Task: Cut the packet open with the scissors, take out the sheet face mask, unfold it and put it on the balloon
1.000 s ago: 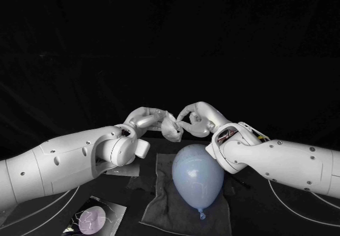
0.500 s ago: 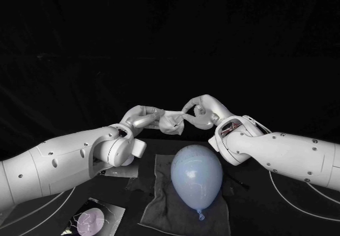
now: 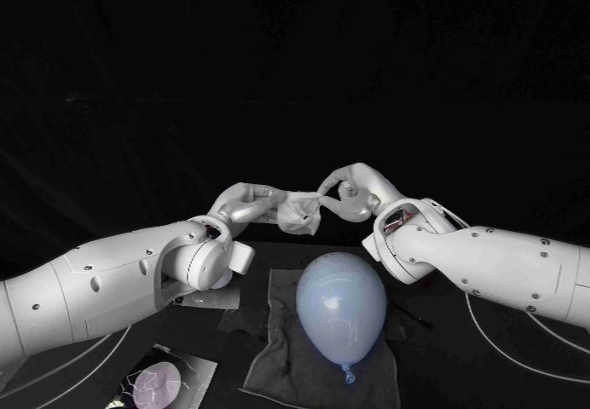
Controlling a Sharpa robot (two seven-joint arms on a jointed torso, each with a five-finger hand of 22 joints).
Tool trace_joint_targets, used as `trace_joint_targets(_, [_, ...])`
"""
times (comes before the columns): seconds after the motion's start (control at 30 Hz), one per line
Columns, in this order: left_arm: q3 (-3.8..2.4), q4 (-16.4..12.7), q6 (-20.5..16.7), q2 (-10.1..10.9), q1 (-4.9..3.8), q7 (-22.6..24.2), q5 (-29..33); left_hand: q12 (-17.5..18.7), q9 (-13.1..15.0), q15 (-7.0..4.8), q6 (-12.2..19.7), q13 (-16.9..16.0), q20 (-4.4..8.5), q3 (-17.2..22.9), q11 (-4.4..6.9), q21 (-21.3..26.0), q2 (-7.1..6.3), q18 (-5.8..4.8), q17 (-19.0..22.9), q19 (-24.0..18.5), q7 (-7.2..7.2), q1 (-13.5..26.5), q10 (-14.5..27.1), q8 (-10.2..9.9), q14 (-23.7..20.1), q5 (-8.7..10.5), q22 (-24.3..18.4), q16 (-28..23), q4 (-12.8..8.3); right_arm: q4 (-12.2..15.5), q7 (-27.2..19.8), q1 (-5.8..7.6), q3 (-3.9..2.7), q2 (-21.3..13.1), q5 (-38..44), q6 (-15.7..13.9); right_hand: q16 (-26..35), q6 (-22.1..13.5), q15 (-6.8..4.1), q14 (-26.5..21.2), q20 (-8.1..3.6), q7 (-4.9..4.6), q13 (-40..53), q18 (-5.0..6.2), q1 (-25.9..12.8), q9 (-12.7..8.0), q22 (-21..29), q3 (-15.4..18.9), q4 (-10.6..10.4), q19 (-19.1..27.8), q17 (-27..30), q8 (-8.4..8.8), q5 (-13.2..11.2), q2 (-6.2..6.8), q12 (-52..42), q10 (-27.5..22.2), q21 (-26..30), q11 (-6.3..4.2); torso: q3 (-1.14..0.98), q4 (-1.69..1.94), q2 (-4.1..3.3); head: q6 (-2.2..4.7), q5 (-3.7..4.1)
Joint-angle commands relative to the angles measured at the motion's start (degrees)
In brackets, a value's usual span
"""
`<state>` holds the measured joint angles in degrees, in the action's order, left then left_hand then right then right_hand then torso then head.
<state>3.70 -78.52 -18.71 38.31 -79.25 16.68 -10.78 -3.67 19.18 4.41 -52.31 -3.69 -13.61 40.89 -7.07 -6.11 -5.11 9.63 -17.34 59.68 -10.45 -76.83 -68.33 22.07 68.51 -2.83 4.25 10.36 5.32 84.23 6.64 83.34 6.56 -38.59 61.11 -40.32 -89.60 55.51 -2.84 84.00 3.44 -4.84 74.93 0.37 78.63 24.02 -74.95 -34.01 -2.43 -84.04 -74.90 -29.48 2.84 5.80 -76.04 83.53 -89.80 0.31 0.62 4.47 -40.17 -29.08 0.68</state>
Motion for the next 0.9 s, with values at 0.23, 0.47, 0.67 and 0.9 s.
trace_joint_targets(0.23, [-0.08, -0.01, 3.84, -0.15, -0.07, 0.60, 0.34, 0.18, 0.38, 0.28, -0.12, 0.10, 0.27, -1.86, -0.38, -0.47, -0.33, 0.67, -0.44, -1.07, -0.38, -2.33, -0.14, 0.22, -0.89, -0.06, 0.14, 0.02, -2.14, 0.12, -1.11, 0.07, -0.11, 0.04, -1.17, -2.86, -0.40, 0.36, -0.35, 6.00, -0.35, 0.08, 7.37, -0.37, -0.16, 0.10, -15.05, -0.01, 0.38, -5.96, -15.10, -0.39, -0.04, -0.36, -0.28, 0.44, -0.20, 0.02, -0.03, -0.05, -0.01, 0.05, 0.05])
trace_joint_targets(0.47, [-0.08, 0.09, 5.45, -0.24, -0.07, -0.31, 0.56, 0.17, -0.66, 1.18, 2.58, 0.11, -0.46, -5.03, -1.55, -0.49, -3.30, 0.81, -0.87, -2.15, -1.60, -0.61, 3.08, -2.14, -2.13, -0.04, 0.00, -0.47, -1.29, 0.78, -2.74, 0.07, -0.14, -0.06, -2.78, -4.28, -0.40, 0.36, -0.35, 6.00, -0.36, 0.08, 7.42, -0.37, -0.16, 0.11, -15.05, -0.03, 0.41, -5.96, -15.10, -0.41, -0.05, -0.38, -0.37, 0.48, -0.20, 0.02, -0.04, -0.04, -0.01, 0.16, 0.17])
trace_joint_targets(0.67, [-0.08, 0.21, 6.24, -0.36, -0.07, -1.25, 0.91, -0.35, -1.30, 1.12, 3.80, -0.12, -0.83, -6.72, -1.37, -0.40, -5.13, 0.92, -1.27, -2.46, -1.54, 0.28, 2.63, -3.39, -2.31, -0.04, -0.16, -0.45, -0.34, 0.99, -3.78, 0.07, -0.17, -0.08, -3.88, -5.19, -0.40, 0.35, -0.36, 6.00, -0.37, 0.08, 7.43, -0.37, -0.16, 0.12, -15.05, -0.08, 0.46, -5.96, -15.10, -0.44, -0.04, -0.41, -0.38, 0.48, -0.20, 0.01, -0.03, -0.03, 0.02, 0.15, 0.12])
trace_joint_targets(0.9, [-0.07, 0.42, 6.12, -0.46, -0.07, -1.94, 2.66, -0.62, -1.28, 0.96, 2.50, -0.21, -0.98, -7.85, -1.09, -0.35, -5.92, 0.94, -1.63, -2.60, -1.28, 0.64, 1.43, -3.10, -2.18, -0.05, -0.24, -0.30, 0.40, 1.42, -4.75, 0.07, -0.19, -0.15, -4.63, -5.63, -0.40, 0.35, -0.36, 6.00, -0.37, 0.08, 7.43, -0.37, -0.16, 0.12, -15.05, -0.08, 0.46, -5.96, -15.10, -0.44, -0.04, -0.41, -0.38, 0.48, -0.20, 0.01, -0.01, -0.05, -0.01, 0.25, 0.09])
